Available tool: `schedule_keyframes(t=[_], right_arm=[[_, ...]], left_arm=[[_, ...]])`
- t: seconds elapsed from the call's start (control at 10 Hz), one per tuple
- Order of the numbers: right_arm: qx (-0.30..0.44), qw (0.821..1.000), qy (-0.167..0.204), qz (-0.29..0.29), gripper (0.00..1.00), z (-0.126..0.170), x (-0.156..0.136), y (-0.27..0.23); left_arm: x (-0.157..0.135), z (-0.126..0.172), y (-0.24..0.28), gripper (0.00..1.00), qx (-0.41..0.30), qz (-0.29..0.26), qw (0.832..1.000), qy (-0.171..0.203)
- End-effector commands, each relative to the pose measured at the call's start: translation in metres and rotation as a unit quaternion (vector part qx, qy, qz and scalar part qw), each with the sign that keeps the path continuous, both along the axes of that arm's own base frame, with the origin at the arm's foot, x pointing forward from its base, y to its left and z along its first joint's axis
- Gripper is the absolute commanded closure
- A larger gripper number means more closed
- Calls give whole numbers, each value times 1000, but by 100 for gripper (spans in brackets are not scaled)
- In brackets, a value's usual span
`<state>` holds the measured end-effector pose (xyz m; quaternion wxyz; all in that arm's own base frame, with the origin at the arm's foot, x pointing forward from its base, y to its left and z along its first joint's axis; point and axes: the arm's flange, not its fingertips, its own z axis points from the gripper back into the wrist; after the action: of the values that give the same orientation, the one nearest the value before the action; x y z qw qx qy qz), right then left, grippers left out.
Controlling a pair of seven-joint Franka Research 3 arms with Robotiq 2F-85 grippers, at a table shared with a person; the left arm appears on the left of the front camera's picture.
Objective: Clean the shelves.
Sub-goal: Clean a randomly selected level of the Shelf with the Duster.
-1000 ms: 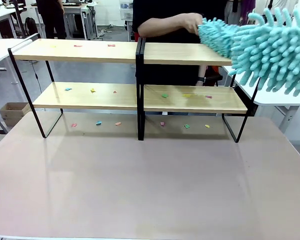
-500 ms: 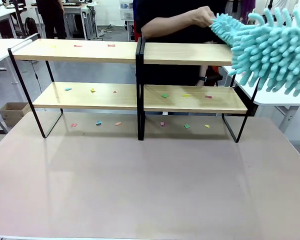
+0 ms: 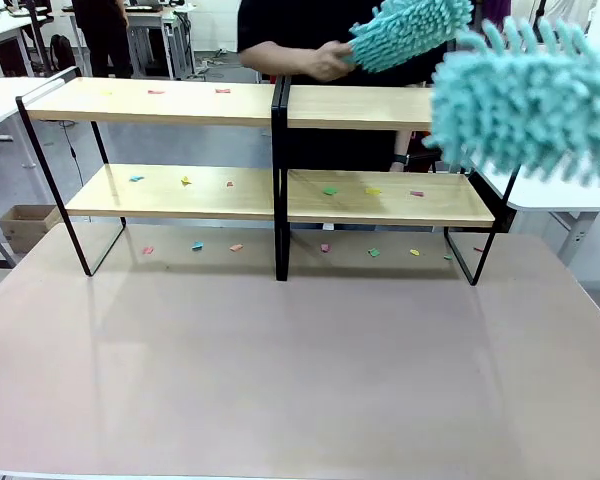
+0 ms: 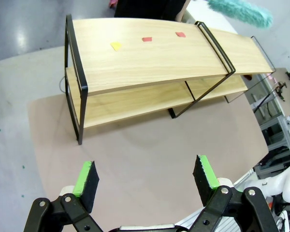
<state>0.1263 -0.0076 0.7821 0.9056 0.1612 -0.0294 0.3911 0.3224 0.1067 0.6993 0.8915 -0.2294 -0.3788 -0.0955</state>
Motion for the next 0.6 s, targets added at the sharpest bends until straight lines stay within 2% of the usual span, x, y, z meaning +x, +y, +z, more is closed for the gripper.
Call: schedule_keyframes(t=[0.0,0.2,0.4,0.5], right_arm=[[17,1000,-19,-7,88,17,3,37],[4,1000,-25,-17,88,22,23,93],[-53,997,-40,-50,88,20,54,183],[-69,996,-48,-33,88,12,68,225]], left_arm=[[-1,0,0,0,0,-1,1000,0],[-1,0,0,0,0,-1,1000,0],[-1,0,0,0,0,-1,1000,0],[-1,0,0,0,0,-1,1000,0]])
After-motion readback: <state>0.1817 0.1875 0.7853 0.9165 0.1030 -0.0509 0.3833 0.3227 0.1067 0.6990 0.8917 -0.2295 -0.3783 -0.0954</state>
